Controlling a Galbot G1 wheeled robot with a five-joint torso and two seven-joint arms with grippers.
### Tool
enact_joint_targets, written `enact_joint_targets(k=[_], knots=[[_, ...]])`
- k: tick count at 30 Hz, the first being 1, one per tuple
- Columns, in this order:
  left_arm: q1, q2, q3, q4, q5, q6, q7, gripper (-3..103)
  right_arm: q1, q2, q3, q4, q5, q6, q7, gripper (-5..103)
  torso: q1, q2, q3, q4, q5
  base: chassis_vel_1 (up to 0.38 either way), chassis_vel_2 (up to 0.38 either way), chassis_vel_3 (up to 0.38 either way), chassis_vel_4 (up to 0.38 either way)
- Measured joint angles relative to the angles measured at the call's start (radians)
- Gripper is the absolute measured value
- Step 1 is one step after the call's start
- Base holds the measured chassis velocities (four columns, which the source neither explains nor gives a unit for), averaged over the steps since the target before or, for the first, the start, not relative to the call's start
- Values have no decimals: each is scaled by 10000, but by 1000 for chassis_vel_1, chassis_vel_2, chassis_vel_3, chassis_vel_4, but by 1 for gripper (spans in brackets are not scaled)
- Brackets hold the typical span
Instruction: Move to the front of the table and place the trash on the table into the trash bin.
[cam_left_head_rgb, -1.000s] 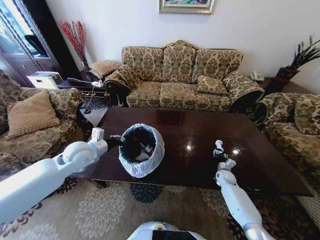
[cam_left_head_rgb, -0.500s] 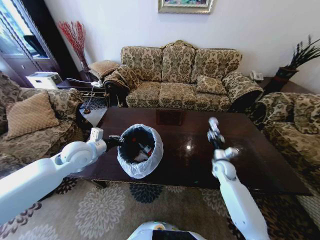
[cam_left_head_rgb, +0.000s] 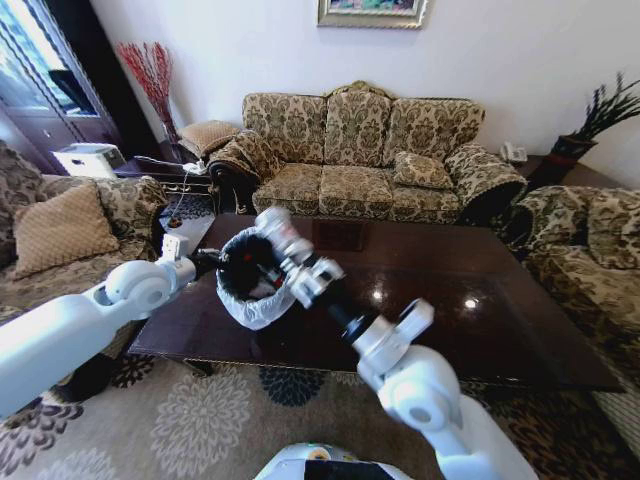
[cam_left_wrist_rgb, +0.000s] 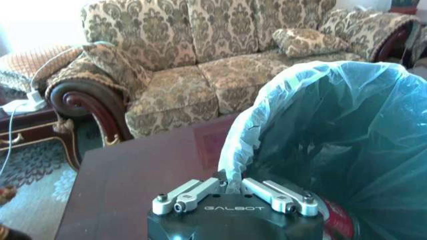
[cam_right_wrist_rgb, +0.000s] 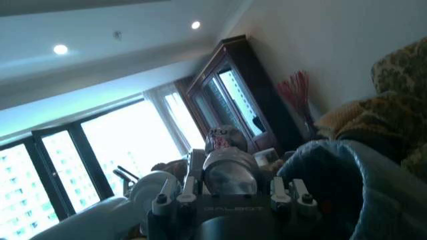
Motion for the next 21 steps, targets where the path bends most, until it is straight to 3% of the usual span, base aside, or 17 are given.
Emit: enact_joint_targets(k=[5, 16, 20, 21], knots=[[157, 77, -105, -494, -58, 8, -70, 0, 485, 440, -311, -1486, -445, -25, 4, 46, 2, -1, 2, 2, 2, 0, 0, 0, 0], [743, 185, -357, -1101, -271, 20, -252, 0, 752, 800, 30, -2367, -1228, 243, -10, 43, 1, 0, 1, 2, 2, 0, 0, 0, 0], [859, 257, -384, -1263, -292, 32, -254, 0, 750, 787, 116, -2433, -1526, 261, -26, 51, 2, 0, 1, 1, 0, 0, 0, 0, 0], [925, 287, -420, -1330, -317, 35, -241, 0, 724, 755, 169, -2403, -1584, 254, -41, 61, 1, 0, 1, 2, 3, 0, 0, 0, 0]])
